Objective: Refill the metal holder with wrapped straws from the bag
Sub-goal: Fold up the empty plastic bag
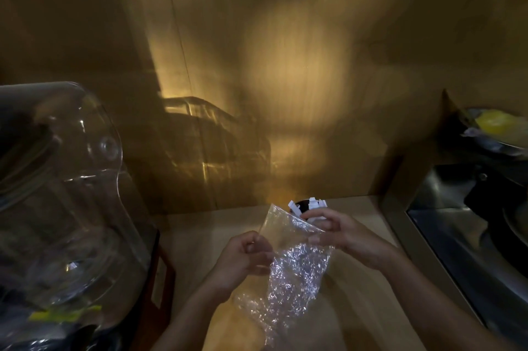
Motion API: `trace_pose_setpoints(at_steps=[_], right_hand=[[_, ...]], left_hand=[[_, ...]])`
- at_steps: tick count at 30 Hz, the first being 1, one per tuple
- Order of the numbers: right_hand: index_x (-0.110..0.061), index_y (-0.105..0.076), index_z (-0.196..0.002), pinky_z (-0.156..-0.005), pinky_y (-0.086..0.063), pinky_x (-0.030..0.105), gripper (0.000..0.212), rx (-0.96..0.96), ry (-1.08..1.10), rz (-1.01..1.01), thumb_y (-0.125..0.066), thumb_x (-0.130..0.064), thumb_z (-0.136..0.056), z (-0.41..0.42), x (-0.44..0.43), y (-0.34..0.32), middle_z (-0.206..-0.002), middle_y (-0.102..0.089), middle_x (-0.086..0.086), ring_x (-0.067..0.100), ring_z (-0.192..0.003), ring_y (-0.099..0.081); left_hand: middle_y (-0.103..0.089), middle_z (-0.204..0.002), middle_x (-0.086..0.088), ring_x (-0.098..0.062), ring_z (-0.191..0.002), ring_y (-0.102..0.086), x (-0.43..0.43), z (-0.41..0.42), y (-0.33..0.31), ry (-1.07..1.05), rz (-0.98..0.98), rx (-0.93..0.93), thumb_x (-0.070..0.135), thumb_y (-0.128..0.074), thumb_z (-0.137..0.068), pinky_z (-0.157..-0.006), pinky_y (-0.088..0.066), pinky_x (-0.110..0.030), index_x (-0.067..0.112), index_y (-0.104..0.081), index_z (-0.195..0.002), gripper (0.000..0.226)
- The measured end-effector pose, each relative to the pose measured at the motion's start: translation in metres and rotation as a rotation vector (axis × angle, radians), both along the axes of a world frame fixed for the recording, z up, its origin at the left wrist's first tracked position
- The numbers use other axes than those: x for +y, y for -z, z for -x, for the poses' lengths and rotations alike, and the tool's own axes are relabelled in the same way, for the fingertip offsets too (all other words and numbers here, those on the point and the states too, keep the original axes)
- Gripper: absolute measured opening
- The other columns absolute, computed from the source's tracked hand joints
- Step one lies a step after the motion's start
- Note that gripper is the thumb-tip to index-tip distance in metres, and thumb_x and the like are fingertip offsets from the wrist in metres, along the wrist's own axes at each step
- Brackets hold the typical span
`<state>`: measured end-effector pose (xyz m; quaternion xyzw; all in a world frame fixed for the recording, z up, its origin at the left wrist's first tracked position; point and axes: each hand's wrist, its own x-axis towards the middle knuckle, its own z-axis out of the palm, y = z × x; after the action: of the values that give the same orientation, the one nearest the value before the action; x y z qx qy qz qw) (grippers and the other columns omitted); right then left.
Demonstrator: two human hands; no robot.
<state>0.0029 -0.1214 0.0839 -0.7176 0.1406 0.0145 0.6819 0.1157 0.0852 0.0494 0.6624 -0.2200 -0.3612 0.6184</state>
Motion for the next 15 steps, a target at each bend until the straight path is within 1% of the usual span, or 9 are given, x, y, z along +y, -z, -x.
trace_pose_setpoints(at_steps=[2, 4, 6, 7, 10, 12, 13, 14, 15], right_hand=[[-0.021, -0.065, -0.105, -0.079, -0.046, 0.030, 0.050, -0.012, 0.086, -0.072, -0.082, -0.016, -0.059, 0.002, 0.007, 0.014, -0.113, -0.064, 0.009, 0.024, -0.093, -0.063], [-0.022, -0.064, -0.108, -0.078, -0.041, 0.035, 0.052, -0.015, 0.176, -0.132, -0.078, -0.017, -0.059, -0.001, 0.016, 0.029, -0.119, -0.059, 0.016, 0.027, -0.090, -0.058], [-0.022, -0.059, -0.115, -0.078, -0.046, 0.035, 0.057, -0.025, 0.249, -0.232, -0.076, -0.014, -0.061, -0.004, 0.028, 0.043, -0.121, -0.058, 0.021, 0.028, -0.091, -0.062], [-0.022, -0.056, -0.118, -0.076, -0.050, 0.036, 0.061, -0.035, 0.281, -0.315, -0.075, -0.012, -0.062, -0.006, 0.034, 0.051, -0.119, -0.059, 0.020, 0.028, -0.093, -0.065], [-0.023, -0.046, -0.129, -0.079, -0.051, 0.044, 0.072, -0.064, 0.368, -0.530, -0.073, -0.013, -0.063, -0.011, 0.050, 0.068, -0.123, -0.058, 0.015, 0.033, -0.101, -0.062], [-0.033, -0.043, -0.131, -0.095, -0.044, 0.048, 0.079, -0.052, 0.359, -0.529, -0.077, -0.018, -0.061, -0.013, 0.059, 0.077, -0.135, -0.050, 0.007, 0.028, -0.117, -0.052], [-0.038, -0.043, -0.130, -0.102, -0.039, 0.047, 0.082, -0.054, 0.316, -0.525, -0.080, -0.020, -0.059, -0.014, 0.065, 0.079, -0.139, -0.046, -0.001, 0.023, -0.124, -0.047], [-0.042, -0.044, -0.128, -0.102, -0.040, 0.040, 0.084, -0.054, 0.264, -0.523, -0.084, -0.021, -0.057, -0.015, 0.070, 0.081, -0.138, -0.047, -0.011, 0.013, -0.125, -0.046], [-0.044, -0.046, -0.123, -0.093, -0.046, 0.030, 0.083, -0.046, 0.226, -0.520, -0.086, -0.020, -0.053, -0.017, 0.074, 0.083, -0.129, -0.054, -0.022, 0.001, -0.119, -0.050]], left_hand=[[-0.056, -0.063, -0.002, -0.012, -0.058, -0.062, 0.003, -0.001, 0.003, -0.040, 0.024, 0.043, -0.005, -0.069, -0.073, -0.054, -0.055, -0.027, 0.020, -0.059, -0.053, 0.033], [-0.058, -0.061, 0.003, -0.012, -0.059, -0.063, 0.005, 0.000, 0.008, -0.079, 0.020, 0.082, -0.007, -0.068, -0.072, -0.054, -0.056, -0.029, 0.020, -0.051, -0.053, 0.037], [-0.056, -0.064, 0.002, -0.015, -0.062, -0.062, 0.007, 0.000, 0.014, -0.126, 0.015, 0.118, -0.007, -0.068, -0.071, -0.056, -0.054, -0.032, 0.014, -0.047, -0.062, 0.032], [-0.056, -0.066, 0.001, -0.016, -0.064, -0.061, 0.008, 0.000, 0.017, -0.151, 0.017, 0.136, -0.008, -0.067, -0.071, -0.056, -0.053, -0.032, 0.013, -0.046, -0.064, 0.031], [-0.054, -0.069, -0.001, -0.015, -0.063, -0.060, 0.017, -0.003, 0.025, -0.212, 0.040, 0.206, -0.010, -0.063, -0.074, -0.055, -0.054, -0.032, 0.013, -0.047, -0.065, 0.029], [-0.055, -0.071, -0.003, -0.014, -0.063, -0.060, 0.023, -0.005, 0.029, -0.243, 0.054, 0.228, -0.006, -0.066, -0.074, -0.054, -0.057, -0.033, 0.008, -0.049, -0.080, 0.022], [-0.056, -0.072, -0.003, -0.014, -0.063, -0.061, 0.026, -0.006, 0.031, -0.257, 0.061, 0.241, -0.004, -0.067, -0.074, -0.056, -0.057, -0.034, 0.007, -0.050, -0.083, 0.023], [-0.058, -0.071, -0.003, -0.013, -0.062, -0.062, 0.029, -0.007, 0.033, -0.271, 0.060, 0.247, -0.003, -0.068, -0.074, -0.057, -0.058, -0.035, 0.006, -0.052, -0.083, 0.020], [-0.060, -0.069, -0.003, -0.014, -0.061, -0.061, 0.031, -0.007, 0.035, -0.289, 0.052, 0.252, -0.004, -0.068, -0.074, -0.059, -0.057, -0.037, 0.003, -0.055, -0.079, 0.016]])
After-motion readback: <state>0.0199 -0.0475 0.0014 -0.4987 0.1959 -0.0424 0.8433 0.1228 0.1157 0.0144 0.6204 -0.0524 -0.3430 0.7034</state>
